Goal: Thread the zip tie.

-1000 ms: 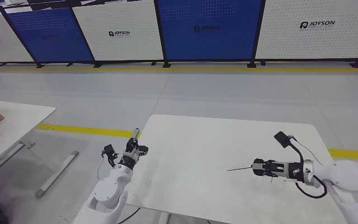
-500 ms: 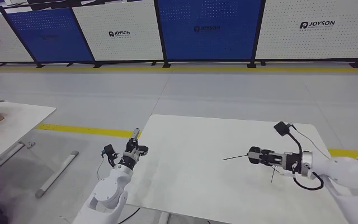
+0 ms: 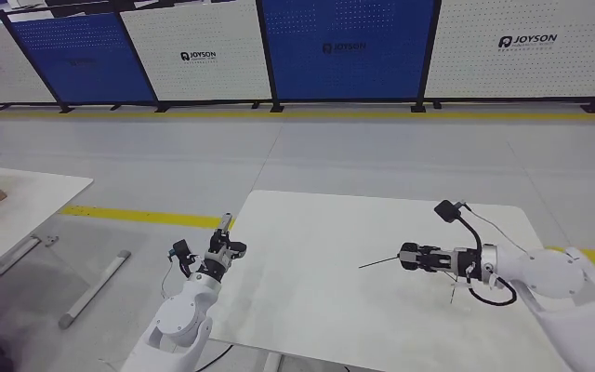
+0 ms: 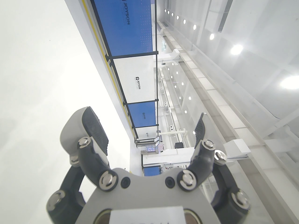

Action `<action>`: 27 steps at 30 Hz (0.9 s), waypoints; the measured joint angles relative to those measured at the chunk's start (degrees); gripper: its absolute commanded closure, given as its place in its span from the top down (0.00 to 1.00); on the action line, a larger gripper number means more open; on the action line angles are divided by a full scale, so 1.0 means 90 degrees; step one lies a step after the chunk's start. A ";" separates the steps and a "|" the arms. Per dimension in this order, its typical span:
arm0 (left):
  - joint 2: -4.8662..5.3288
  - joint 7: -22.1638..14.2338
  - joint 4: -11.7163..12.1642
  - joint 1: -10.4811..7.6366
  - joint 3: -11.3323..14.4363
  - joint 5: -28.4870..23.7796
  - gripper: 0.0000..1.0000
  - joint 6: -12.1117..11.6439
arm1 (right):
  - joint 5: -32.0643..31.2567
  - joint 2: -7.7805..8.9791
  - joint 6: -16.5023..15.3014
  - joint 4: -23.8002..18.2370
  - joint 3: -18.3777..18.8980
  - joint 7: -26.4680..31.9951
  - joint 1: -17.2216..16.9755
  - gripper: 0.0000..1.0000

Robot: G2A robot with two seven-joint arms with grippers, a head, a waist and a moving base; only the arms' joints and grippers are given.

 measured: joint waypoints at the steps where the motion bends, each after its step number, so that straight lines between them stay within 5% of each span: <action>1: 0.0000 0.0000 0.0000 0.0000 0.0000 0.0000 1.00 0.0000 | -0.0001 0.0000 0.0001 0.0001 0.0001 -0.0002 -0.0001 0.00; 4: 0.0000 0.0000 0.0000 0.0000 0.0000 0.0000 1.00 0.0000 | -0.0208 -0.0014 -0.0033 -0.0067 0.0012 -0.0327 -0.0066 0.00; 8: 0.0000 0.0000 0.0000 0.0000 0.0000 0.0000 1.00 0.0000 | -0.0698 -0.0068 -0.0840 -0.0311 -0.0068 -0.0573 0.0088 0.00; 13: 0.0000 0.0000 0.0000 0.0000 0.0000 0.0000 1.00 0.0000 | -0.1681 -0.0142 -0.0640 -0.0477 -0.0375 -0.0945 0.0277 0.00; 24: 0.0000 -0.0032 -0.0014 -0.0006 0.0013 -0.0024 1.00 0.0012 | -0.1571 -0.0166 -0.0648 -0.0356 -0.0443 -0.0969 0.0328 0.00; 27: 0.0019 -0.0608 -0.0173 0.0000 -0.0017 -0.0258 1.00 0.0265 | -0.1571 -0.0166 -0.0648 -0.0356 -0.0444 -0.0969 0.0328 0.00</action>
